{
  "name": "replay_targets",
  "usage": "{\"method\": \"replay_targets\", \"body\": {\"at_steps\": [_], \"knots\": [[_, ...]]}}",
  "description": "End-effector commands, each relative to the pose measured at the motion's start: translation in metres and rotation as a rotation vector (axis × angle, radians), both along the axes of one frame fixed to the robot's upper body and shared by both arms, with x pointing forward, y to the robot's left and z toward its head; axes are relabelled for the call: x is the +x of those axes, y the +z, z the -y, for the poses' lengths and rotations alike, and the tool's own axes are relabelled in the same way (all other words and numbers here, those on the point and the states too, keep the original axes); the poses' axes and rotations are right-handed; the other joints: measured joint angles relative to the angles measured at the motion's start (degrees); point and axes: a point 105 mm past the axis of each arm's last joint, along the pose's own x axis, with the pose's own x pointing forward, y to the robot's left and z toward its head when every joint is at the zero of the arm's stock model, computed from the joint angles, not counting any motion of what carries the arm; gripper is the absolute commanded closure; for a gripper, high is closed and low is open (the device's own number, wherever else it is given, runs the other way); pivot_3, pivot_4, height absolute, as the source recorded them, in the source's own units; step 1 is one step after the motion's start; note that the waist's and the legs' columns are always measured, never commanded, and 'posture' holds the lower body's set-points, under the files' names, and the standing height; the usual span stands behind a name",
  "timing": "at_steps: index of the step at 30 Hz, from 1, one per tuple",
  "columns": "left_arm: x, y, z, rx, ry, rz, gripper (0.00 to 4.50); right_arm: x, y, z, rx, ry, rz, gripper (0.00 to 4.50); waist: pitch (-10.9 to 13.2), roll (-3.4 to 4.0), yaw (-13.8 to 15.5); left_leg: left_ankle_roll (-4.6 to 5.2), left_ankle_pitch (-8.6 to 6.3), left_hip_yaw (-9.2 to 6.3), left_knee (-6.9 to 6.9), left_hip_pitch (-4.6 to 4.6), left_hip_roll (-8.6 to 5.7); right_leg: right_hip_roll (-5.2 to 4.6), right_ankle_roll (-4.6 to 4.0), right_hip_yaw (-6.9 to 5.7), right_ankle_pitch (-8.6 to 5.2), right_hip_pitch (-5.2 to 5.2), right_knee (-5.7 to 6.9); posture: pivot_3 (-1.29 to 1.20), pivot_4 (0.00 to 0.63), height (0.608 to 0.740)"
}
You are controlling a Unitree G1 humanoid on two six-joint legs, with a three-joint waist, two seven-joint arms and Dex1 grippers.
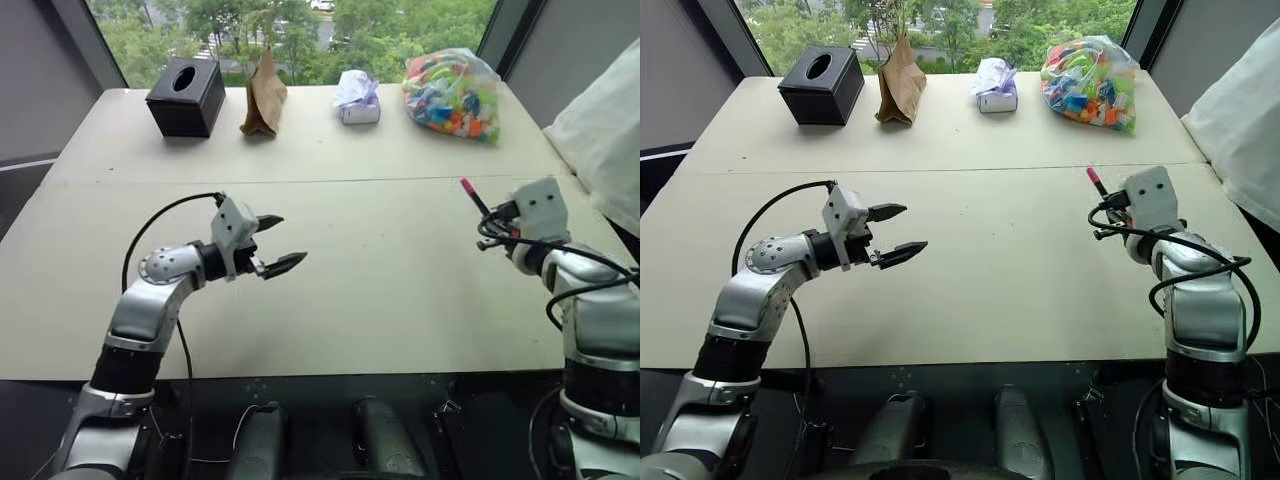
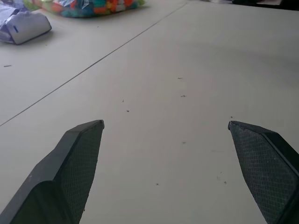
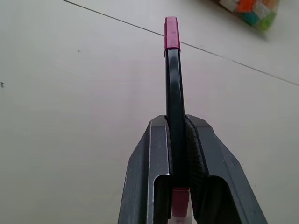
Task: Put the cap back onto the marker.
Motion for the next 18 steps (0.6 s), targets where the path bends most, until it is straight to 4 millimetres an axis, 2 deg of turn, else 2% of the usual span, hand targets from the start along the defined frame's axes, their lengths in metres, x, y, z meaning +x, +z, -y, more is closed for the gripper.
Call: {"method": "replay_targets", "body": {"at_steps": [1,5,12,18], "knots": [[0.001,0.018,0.003,-0.04,0.002,0.045,0.04,-0.011,0.008,0.016,-0.014,-0.108,0.061,4.5,0.0,0.0,-0.1,0.0,0.0,0.02,0.01,0.01,0.0,0.0,0.0,0.01,0.0,0.01,0.0,0.0,0.15,0.74],[-0.002,0.016,0.007,-0.042,-0.017,0.028,0.04,-0.02,-0.009,0.023,0.013,-0.16,0.029,4.5,0.0,0.0,-0.1,0.0,0.0,0.08,0.0,0.03,0.0,0.02,0.0,0.01,0.0,0.02,0.01,0.0,0.15,0.74],[-0.002,0.015,0.007,-0.029,-0.028,0.021,0.04,-0.027,-0.034,0.022,0.087,-0.193,-0.028,4.5,0.0,0.0,-0.1,0.0,0.0,0.09,-0.01,0.05,0.01,0.03,-0.01,0.01,-0.01,0.03,0.0,0.0,0.15,0.74],[-0.004,0.015,0.008,-0.025,-0.039,0.011,0.04,-0.029,-0.043,0.024,0.11,-0.21,-0.046,4.5,0.0,0.0,-0.1,0.0,0.0,0.08,0.0,0.05,0.01,0.03,-0.01,0.01,-0.01,0.04,0.0,0.0,0.15,0.74]]}}
